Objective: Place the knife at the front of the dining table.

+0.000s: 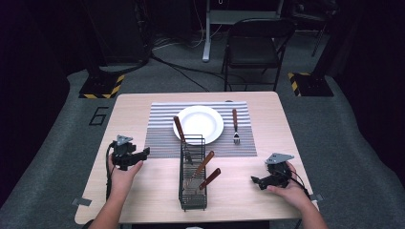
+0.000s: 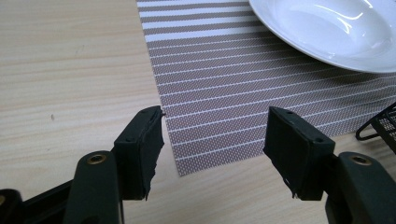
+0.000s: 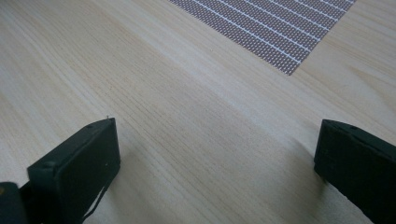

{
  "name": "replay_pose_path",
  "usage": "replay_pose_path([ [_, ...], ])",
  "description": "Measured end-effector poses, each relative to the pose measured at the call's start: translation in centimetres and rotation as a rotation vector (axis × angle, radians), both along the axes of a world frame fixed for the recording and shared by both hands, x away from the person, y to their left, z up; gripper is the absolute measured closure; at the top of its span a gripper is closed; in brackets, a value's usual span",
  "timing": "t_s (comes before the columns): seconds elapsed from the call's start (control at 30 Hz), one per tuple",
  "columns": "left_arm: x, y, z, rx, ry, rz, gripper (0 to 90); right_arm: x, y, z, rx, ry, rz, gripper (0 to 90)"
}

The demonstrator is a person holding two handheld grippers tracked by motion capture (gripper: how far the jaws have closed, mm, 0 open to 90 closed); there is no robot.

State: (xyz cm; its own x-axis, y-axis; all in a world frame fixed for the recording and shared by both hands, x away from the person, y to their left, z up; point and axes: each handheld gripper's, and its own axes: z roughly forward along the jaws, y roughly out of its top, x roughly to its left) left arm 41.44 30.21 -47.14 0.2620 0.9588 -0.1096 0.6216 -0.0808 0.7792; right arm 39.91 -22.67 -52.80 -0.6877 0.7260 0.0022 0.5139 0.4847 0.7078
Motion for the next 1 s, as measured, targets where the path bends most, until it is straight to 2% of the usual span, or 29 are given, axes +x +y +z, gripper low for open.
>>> replay_pose_path([
  [0.23,0.0,-0.4,0.4,-0.009,-0.017,-0.019,39.2,0.0,0.0,0.0,0.000,0.000,0.000,0.0],
  [0.47,-0.2,-0.8,1.5,-0.051,-0.034,-0.055,39.7,0.0,0.0,0.0,-0.001,-0.003,0.002,0.0],
  [0.63,-0.2,-1.3,2.1,-0.051,-0.029,-0.075,41.6,0.0,0.0,0.0,-0.001,-0.003,0.002,0.0],
  [0.77,-0.1,-2.3,2.8,-0.054,-0.028,-0.112,44.3,0.0,0.0,0.0,0.000,-0.001,0.000,0.0],
  [1.0,-0.3,-3.5,3.1,-0.046,-0.019,-0.164,48.0,0.0,0.0,0.0,-0.002,-0.001,0.000,0.0],
])
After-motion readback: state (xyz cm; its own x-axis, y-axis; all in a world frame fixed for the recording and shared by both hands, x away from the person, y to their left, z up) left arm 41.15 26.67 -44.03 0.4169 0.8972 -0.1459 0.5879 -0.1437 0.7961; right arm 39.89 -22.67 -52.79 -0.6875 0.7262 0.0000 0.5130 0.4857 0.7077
